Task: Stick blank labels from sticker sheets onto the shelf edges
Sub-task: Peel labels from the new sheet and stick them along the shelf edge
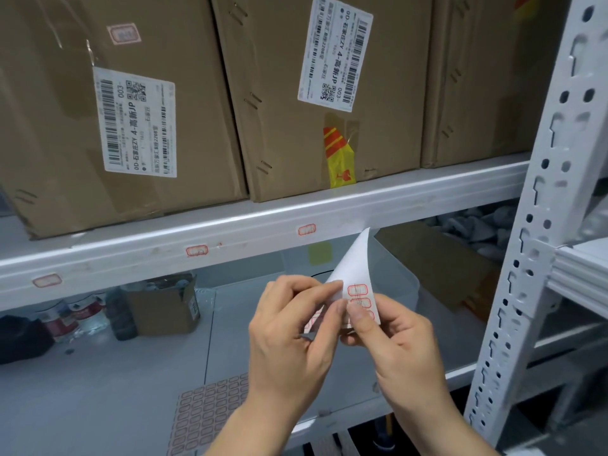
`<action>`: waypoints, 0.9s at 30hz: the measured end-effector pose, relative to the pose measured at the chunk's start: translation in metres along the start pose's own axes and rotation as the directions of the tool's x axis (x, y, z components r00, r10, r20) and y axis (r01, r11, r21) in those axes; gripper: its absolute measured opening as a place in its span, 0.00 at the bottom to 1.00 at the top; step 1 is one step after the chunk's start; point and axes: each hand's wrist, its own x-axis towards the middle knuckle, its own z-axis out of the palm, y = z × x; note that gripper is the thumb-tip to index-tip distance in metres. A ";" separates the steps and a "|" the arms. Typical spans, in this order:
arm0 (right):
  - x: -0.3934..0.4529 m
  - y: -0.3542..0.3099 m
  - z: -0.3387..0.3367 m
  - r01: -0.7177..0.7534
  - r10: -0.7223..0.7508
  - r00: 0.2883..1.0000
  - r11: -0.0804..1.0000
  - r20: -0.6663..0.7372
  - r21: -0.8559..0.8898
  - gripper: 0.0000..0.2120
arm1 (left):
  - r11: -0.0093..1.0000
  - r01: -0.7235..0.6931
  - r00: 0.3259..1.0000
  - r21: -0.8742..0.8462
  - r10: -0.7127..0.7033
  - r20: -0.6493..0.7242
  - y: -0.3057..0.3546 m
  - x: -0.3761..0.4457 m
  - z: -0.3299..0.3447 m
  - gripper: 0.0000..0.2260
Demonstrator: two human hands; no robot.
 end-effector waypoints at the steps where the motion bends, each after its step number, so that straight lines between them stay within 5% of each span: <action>1: -0.001 0.000 0.001 -0.005 0.005 1.000 1.000 0.009 0.002 0.10 | 1.000 0.003 1.000 -0.002 -0.003 -0.002 -0.001 0.000 -0.001 0.08; 27: -0.010 -0.007 0.018 0.081 -0.077 0.995 0.995 -0.061 0.065 0.08 | 0.975 0.153 0.988 -0.163 -0.149 0.034 0.010 0.005 -0.018 0.03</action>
